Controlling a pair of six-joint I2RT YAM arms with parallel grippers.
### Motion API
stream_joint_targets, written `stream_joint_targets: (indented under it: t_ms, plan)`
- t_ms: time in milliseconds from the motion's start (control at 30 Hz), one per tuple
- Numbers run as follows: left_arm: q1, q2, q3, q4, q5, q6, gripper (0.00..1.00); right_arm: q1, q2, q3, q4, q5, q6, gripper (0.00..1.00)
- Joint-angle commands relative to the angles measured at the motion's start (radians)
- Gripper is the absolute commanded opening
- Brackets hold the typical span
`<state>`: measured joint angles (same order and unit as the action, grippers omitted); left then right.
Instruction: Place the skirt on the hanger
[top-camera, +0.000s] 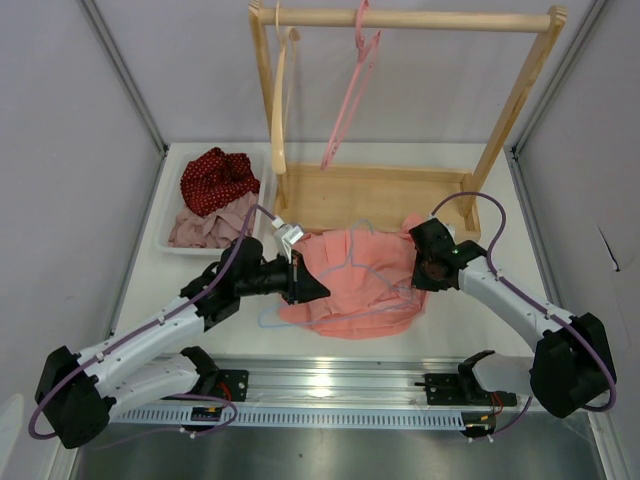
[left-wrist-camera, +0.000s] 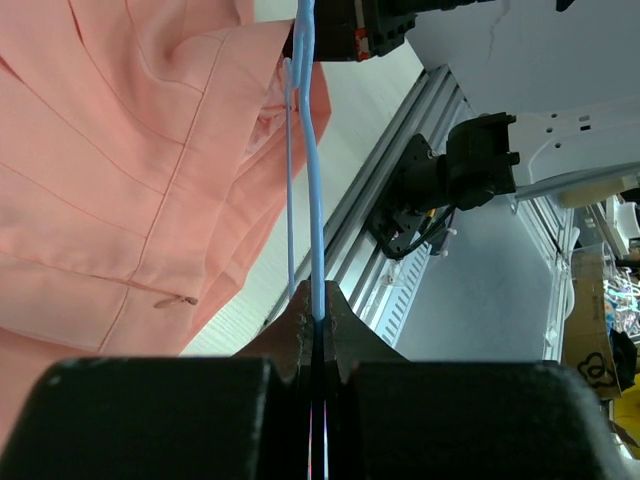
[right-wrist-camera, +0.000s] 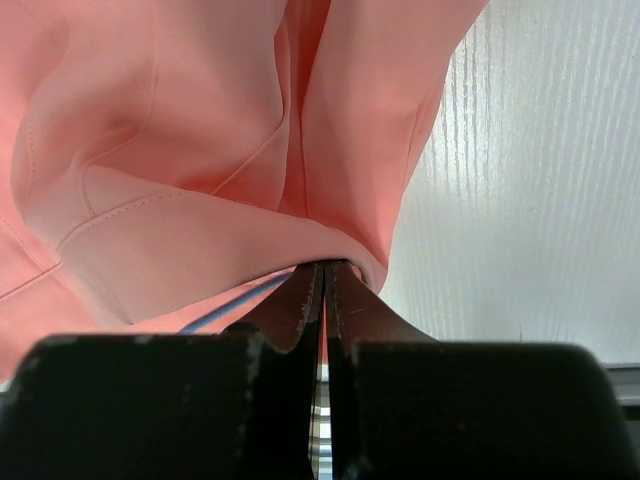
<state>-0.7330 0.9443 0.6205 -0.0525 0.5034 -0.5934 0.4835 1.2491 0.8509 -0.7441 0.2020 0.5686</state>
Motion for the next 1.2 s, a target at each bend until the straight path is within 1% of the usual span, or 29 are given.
stream_joint_targets:
  t_ms: [0, 500, 1167]
  plan:
    - [-0.002, -0.013, 0.011, 0.077, 0.035, -0.034, 0.00, 0.009, 0.003, 0.016, -0.005, 0.023, 0.014, 0.00]
    - [-0.025, 0.024, -0.022, 0.149, 0.029, -0.069, 0.00, 0.021, 0.013, 0.017, -0.003, 0.030, 0.019, 0.00]
    - [-0.029, 0.053, -0.062, 0.177, -0.029, -0.085, 0.00, 0.024, 0.019, 0.023, -0.003, 0.028, 0.017, 0.00]
